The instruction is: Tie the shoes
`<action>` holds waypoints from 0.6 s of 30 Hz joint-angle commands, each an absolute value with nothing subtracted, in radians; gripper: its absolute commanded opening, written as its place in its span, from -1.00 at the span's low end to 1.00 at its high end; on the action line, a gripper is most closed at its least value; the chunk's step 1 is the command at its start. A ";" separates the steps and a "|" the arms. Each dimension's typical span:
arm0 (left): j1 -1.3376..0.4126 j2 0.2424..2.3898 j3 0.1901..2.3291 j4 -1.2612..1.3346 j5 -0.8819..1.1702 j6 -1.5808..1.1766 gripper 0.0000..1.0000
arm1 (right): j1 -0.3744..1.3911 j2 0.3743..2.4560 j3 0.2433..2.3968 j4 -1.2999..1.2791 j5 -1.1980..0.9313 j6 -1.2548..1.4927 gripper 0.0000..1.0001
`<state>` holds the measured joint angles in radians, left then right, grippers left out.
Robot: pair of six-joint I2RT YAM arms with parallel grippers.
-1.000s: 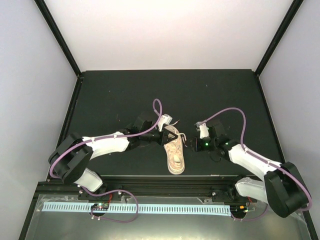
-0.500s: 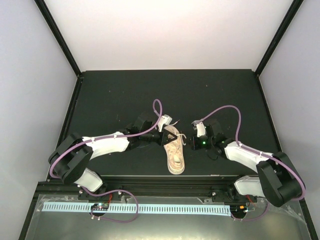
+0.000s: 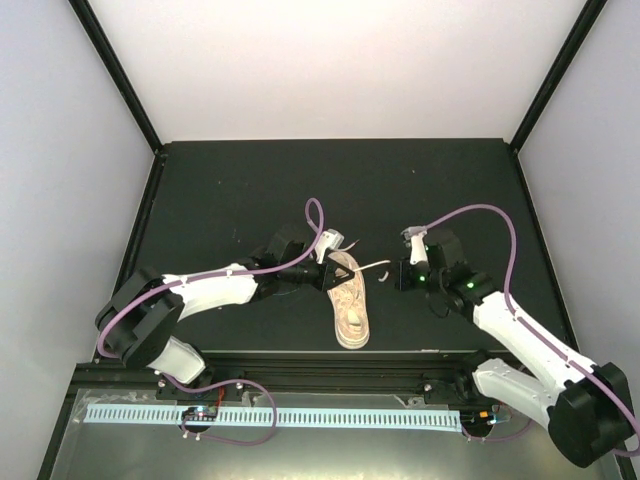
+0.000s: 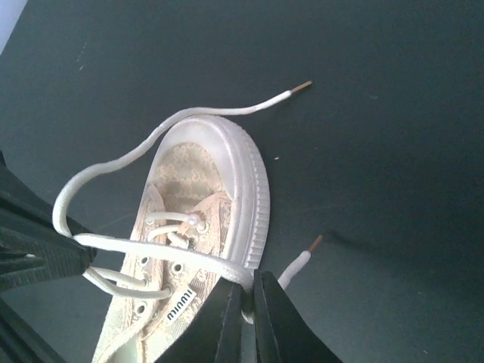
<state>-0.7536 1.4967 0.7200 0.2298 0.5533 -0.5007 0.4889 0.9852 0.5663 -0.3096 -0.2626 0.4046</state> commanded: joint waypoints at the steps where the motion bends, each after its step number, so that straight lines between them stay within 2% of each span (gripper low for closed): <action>1: -0.748 1.471 0.751 0.219 0.582 -0.478 -0.97 | 0.494 0.983 0.668 -0.547 -0.162 0.391 -0.69; 2: -0.749 1.471 0.750 0.217 0.583 -0.476 -0.97 | 0.495 0.993 0.679 -0.560 -0.165 0.391 -0.54; 4: -0.749 1.469 0.750 0.217 0.584 -0.475 -0.97 | 0.494 0.997 0.674 -0.528 -0.207 0.389 -0.10; 9: -0.748 1.464 0.752 0.213 0.600 -0.471 -0.97 | 0.494 0.964 0.545 -0.171 -0.487 0.341 0.54; 11: -0.749 1.462 0.755 0.207 0.610 -0.467 -0.97 | 0.494 0.961 0.496 -0.009 -0.589 0.335 0.68; 13: -0.748 1.460 0.756 0.201 0.620 -0.463 -0.97 | 0.494 0.982 0.469 0.118 -0.645 0.332 0.73; 18: -0.748 1.463 0.763 0.179 0.648 -0.456 -0.97 | 0.494 1.105 0.520 0.169 -0.717 0.235 0.76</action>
